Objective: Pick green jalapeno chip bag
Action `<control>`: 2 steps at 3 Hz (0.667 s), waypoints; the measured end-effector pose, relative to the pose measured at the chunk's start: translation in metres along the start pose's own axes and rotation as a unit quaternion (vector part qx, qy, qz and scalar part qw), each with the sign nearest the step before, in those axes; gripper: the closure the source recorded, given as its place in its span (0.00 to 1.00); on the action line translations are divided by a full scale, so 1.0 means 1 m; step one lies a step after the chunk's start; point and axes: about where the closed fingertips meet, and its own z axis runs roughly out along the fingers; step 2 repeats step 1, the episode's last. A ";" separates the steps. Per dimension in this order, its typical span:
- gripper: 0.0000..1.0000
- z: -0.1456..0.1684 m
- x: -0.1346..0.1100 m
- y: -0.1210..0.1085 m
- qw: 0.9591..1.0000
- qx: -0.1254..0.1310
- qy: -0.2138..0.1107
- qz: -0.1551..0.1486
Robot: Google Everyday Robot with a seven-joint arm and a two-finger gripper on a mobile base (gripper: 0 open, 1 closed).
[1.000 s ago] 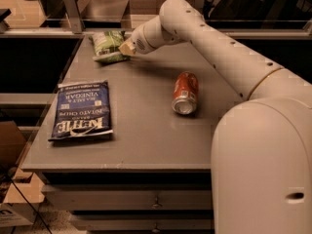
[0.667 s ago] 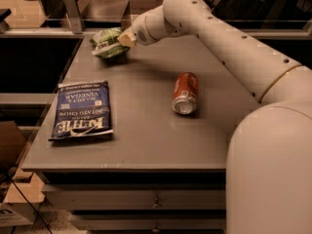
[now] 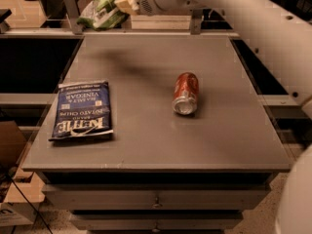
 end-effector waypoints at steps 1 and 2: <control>1.00 -0.050 -0.064 -0.007 0.998 0.021 -0.037 -0.056; 1.00 -0.050 -0.064 -0.007 0.998 0.021 -0.037 -0.056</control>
Offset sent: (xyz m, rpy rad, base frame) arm 0.0000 0.0000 0.0000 0.0000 0.0000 0.0000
